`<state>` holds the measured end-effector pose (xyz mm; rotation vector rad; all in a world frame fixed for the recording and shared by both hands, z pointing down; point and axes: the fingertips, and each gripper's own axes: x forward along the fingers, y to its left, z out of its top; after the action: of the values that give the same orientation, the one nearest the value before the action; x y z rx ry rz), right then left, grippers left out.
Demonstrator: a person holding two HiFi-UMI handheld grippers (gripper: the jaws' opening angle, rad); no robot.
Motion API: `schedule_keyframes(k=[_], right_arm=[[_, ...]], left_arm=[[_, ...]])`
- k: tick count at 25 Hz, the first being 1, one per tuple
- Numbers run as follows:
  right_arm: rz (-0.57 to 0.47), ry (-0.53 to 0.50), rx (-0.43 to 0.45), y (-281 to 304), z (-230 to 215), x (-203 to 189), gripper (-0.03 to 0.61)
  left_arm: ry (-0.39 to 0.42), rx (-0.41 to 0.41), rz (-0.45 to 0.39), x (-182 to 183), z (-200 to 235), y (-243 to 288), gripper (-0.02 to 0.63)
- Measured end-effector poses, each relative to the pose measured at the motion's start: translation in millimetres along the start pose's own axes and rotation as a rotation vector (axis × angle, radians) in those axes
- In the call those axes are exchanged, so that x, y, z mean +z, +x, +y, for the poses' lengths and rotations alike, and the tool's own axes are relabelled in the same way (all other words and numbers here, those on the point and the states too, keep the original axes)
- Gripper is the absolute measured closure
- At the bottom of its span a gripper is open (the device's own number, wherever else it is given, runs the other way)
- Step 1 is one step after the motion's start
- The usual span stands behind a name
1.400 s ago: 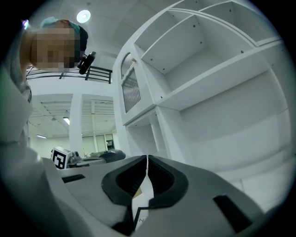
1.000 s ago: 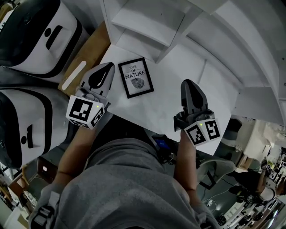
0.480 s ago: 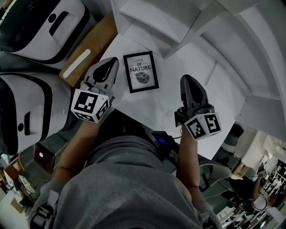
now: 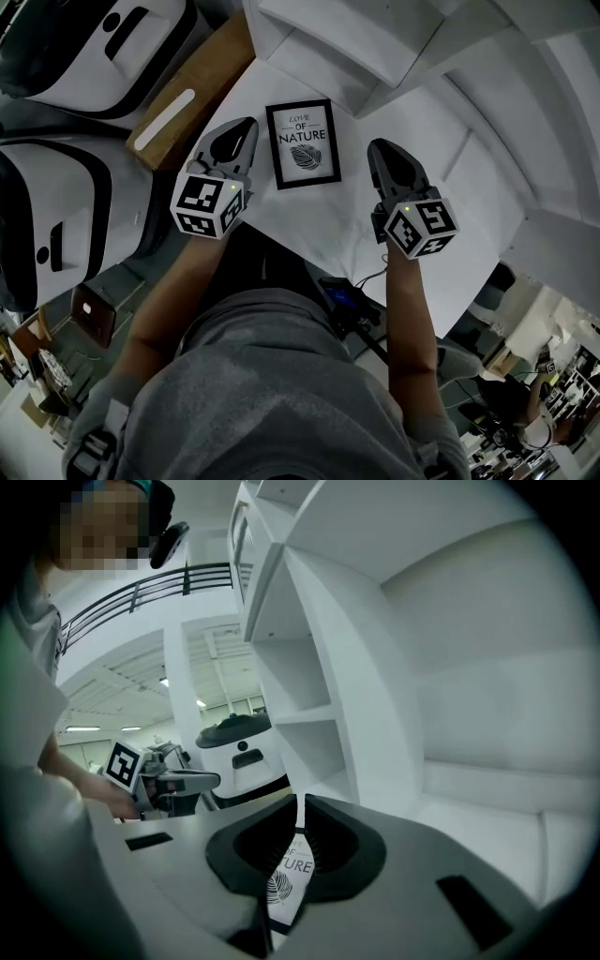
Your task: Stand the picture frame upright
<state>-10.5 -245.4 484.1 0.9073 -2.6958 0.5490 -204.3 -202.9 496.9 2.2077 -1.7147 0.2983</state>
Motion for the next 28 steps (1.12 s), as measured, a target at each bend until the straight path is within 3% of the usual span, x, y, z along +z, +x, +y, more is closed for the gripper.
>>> schedule_keyframes(k=[5, 10, 14, 18, 23, 28], right_arm=[[0.076, 0.034, 0.026, 34.9, -15.7, -32.1, 0.548], [0.17, 0.0, 0.042, 65.6, -21.2, -64.8, 0.548], [0.259, -0.029, 0.052, 85.9, -25.0, -95.0, 0.545], [0.326, -0.006, 0.049, 102.1, -30.4, -123.8, 0.542], [0.361, 0.0, 0.051, 114.4, -29.0, -133.7, 0.491], [0.397, -0.035, 0.039, 119.1, -28.7, -139.4, 0.488]], left_arm=[[-0.047, 0.039, 0.056, -29.1, 4.4, 17.0, 0.604], [-0.093, 0.057, 0.106, -57.0, 4.2, 31.9, 0.603], [-0.127, 0.086, 0.148, -77.7, 5.9, 43.8, 0.515], [-0.157, 0.099, 0.193, -100.6, 4.9, 52.0, 0.503], [-0.238, 0.111, 0.22, -122.8, 5.0, 57.8, 0.503], [-0.282, 0.109, 0.254, -141.2, 0.8, 62.3, 0.503]])
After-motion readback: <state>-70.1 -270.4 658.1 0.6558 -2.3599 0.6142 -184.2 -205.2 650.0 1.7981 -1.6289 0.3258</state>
